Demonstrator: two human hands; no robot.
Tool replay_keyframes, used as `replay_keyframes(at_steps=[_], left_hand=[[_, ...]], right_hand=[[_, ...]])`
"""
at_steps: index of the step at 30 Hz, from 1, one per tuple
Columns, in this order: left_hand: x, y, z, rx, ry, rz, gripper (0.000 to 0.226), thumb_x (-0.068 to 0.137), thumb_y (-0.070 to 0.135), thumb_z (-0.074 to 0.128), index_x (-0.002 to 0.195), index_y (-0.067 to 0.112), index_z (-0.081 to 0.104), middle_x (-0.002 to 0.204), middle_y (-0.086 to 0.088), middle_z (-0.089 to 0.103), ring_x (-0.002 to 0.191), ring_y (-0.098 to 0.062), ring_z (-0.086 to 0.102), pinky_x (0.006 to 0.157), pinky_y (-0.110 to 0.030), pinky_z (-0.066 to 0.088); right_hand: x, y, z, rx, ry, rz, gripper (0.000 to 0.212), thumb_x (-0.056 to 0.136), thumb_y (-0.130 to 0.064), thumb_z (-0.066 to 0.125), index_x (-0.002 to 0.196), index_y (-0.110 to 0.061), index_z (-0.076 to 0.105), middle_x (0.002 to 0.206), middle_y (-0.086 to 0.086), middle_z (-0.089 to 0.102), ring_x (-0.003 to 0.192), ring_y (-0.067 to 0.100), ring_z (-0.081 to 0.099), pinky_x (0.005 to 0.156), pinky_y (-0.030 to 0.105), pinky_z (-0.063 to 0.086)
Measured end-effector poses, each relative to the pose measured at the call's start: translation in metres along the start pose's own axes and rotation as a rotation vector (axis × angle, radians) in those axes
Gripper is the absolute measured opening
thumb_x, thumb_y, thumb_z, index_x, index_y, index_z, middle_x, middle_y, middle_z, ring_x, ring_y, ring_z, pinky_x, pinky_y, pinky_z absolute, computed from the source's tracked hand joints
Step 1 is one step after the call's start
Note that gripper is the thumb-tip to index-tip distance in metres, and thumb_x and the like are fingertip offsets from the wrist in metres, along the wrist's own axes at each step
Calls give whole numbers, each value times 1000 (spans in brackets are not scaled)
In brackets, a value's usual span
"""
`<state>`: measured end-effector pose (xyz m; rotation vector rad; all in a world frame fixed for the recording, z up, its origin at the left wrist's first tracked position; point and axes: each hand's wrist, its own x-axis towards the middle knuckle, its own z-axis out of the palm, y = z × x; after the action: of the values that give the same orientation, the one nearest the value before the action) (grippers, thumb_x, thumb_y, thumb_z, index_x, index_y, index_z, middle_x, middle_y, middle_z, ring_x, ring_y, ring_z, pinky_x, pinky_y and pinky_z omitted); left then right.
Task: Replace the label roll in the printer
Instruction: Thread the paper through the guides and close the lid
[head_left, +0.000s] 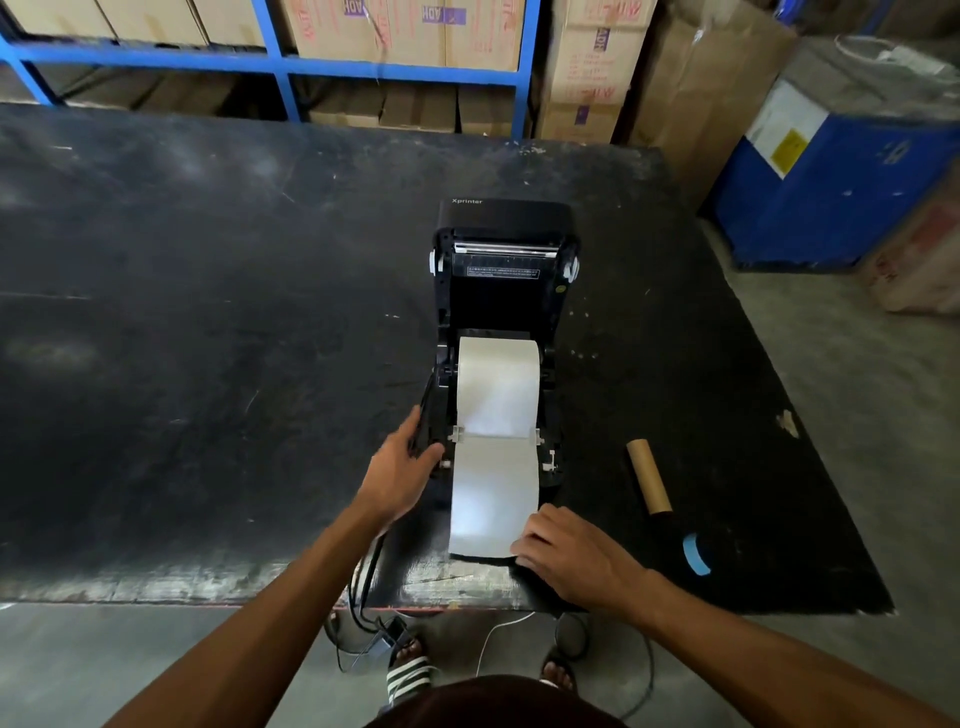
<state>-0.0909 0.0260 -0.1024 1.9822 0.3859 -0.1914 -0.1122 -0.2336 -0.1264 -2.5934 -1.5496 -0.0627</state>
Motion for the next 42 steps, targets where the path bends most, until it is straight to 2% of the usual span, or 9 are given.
replay_keyframes(at_steps=[4, 8, 11, 15, 20, 27, 30, 38, 42], left_hand=[[4, -3, 3, -163, -47, -88, 57, 96, 13, 59, 149, 20, 39, 131, -7, 65, 108, -23, 65, 99, -46, 52], [6, -5, 3, -226, -58, -126, 57, 96, 12, 60, 149, 21, 40, 124, -4, 69, 100, -22, 66, 92, -43, 53], [7, -5, 3, -241, -63, -133, 57, 96, 13, 61, 148, 23, 40, 120, -4, 71, 94, -19, 65, 86, -37, 52], [7, -3, 2, -270, -82, -148, 56, 96, 12, 61, 147, 24, 42, 116, -5, 72, 84, -13, 63, 80, -32, 50], [8, -1, 0, -293, -80, -166, 55, 96, 10, 61, 146, 24, 43, 106, -2, 74, 70, -7, 59, 71, -28, 49], [9, -2, -3, -323, -82, -184, 56, 94, 10, 64, 145, 23, 46, 118, -3, 71, 75, -15, 57, 68, -33, 47], [8, -1, -3, -386, -84, -213, 47, 95, 13, 63, 139, 26, 53, 97, 0, 73, 68, -10, 56, 68, -29, 48], [4, 15, -9, -473, -113, -311, 52, 89, 74, 32, 98, 37, 68, 90, 21, 73, 92, -7, 66, 82, -35, 50], [4, 16, -14, -523, -174, -343, 76, 60, 92, 32, 94, 35, 69, 90, 13, 76, 98, -13, 65, 87, -40, 49]], right_hand=[[13, 21, -30, 160, 223, 112, 31, 96, -26, 52, 67, -15, 57, 65, 1, 53, 59, 18, 45, 54, 35, 39], [63, 80, -88, 435, 547, 597, 30, 97, -24, 49, 71, -8, 52, 68, 9, 52, 59, 22, 47, 54, 40, 41], [117, 133, -133, 764, 660, 1037, 36, 98, -46, 40, 112, -17, 56, 110, 12, 62, 88, 17, 56, 75, 30, 45], [172, 173, -173, 1324, 457, 1276, 85, 85, -76, 29, 152, -23, 23, 157, 6, 31, 138, 30, 37, 111, 48, 34], [204, 175, -177, 1350, 288, 1300, 88, 83, -76, 40, 151, -22, 26, 158, 8, 30, 139, 33, 35, 114, 52, 30], [176, 147, -160, 1294, 421, 1121, 69, 91, -66, 40, 148, -29, 30, 152, 0, 36, 137, 25, 34, 108, 43, 31], [151, 122, -141, 1268, 552, 1002, 63, 92, -62, 41, 147, -31, 31, 135, -10, 43, 132, 15, 37, 100, 33, 32], [83, 44, -73, 1338, 709, 840, 69, 92, -61, 31, 153, -32, 12, 158, -14, 19, 140, -6, 22, 105, 8, 24], [62, 17, -41, 1387, 686, 861, 63, 92, -55, 32, 150, -39, 12, 156, -16, 26, 138, -8, 29, 113, 22, 26]])
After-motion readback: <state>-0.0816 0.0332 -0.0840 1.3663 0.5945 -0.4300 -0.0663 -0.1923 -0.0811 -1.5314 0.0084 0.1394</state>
